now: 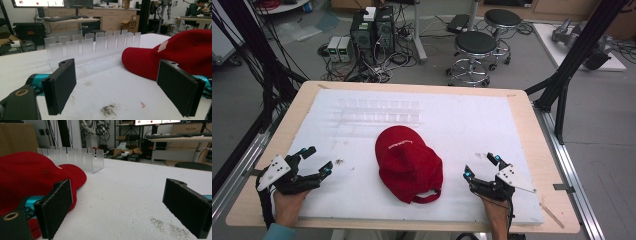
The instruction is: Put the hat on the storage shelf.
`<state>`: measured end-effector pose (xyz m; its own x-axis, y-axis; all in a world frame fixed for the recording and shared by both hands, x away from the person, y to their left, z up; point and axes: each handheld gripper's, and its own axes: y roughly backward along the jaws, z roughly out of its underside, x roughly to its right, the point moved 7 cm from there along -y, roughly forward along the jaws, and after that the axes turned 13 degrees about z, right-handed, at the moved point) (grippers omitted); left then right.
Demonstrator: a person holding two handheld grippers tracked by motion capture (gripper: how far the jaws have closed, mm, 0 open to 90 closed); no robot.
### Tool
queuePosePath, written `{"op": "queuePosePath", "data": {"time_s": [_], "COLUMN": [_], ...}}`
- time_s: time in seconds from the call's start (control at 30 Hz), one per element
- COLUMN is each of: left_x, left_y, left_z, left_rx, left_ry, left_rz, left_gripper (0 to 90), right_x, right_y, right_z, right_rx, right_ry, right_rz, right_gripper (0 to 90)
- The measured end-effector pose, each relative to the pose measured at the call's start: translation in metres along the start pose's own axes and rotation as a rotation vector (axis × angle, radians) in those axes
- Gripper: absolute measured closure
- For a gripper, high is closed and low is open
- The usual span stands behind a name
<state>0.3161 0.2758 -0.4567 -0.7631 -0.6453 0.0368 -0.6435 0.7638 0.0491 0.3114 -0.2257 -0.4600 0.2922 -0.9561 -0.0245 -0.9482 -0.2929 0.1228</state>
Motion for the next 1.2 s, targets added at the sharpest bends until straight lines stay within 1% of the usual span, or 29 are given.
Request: {"op": "queuePosePath", "data": {"time_s": [0.17,0.33,0.6,0.8,0.97,1.0,1.03,1.1,1.13,1.17,1.2], "left_x": [0.000,0.000,0.000,0.000,0.000,0.000,0.000,0.000,0.000,0.000,0.000], "left_y": [0.000,0.000,0.000,0.000,0.000,0.000,0.000,0.000,0.000,0.000,0.000], "left_z": [0.000,0.000,0.000,0.000,0.000,0.000,0.000,0.000,0.000,0.000,0.000], "left_rx": [-0.001,0.001,-0.001,-0.001,-0.001,-0.002,-0.002,-0.002,-0.002,-0.003,-0.003], "left_ry": [-0.003,0.001,0.002,-0.002,0.000,0.001,0.001,0.001,0.002,0.000,0.000], "left_rz": [0.001,0.002,0.004,0.003,0.002,0.002,0.002,0.002,0.003,0.004,0.004], "left_gripper": [16.4,16.3,16.3,16.3,16.4,16.3,16.4,16.4,16.3,16.3,16.3], "right_x": [0.000,0.001,0.000,0.000,0.000,-0.002,-0.004,-0.006,-0.012,-0.015,-0.015], "right_y": [0.000,0.000,0.000,0.001,0.001,0.001,0.001,0.002,0.005,0.005,0.005], "right_z": [0.000,0.000,0.000,0.000,-0.001,-0.001,-0.002,-0.004,-0.009,-0.011,-0.011], "right_rx": [-0.002,0.004,0.003,0.007,0.008,-0.020,-0.028,-0.026,-0.023,-0.026,-0.026], "right_ry": [-0.007,0.004,0.006,0.003,0.011,-0.005,-0.015,-0.010,-0.006,-0.005,-0.005], "right_rz": [0.002,0.005,0.011,0.007,0.007,-0.007,-0.022,-0.031,-0.039,-0.053,-0.053], "right_gripper": [7.9,7.9,7.9,7.9,7.9,7.9,7.9,7.9,7.9,7.9,7.9]}}
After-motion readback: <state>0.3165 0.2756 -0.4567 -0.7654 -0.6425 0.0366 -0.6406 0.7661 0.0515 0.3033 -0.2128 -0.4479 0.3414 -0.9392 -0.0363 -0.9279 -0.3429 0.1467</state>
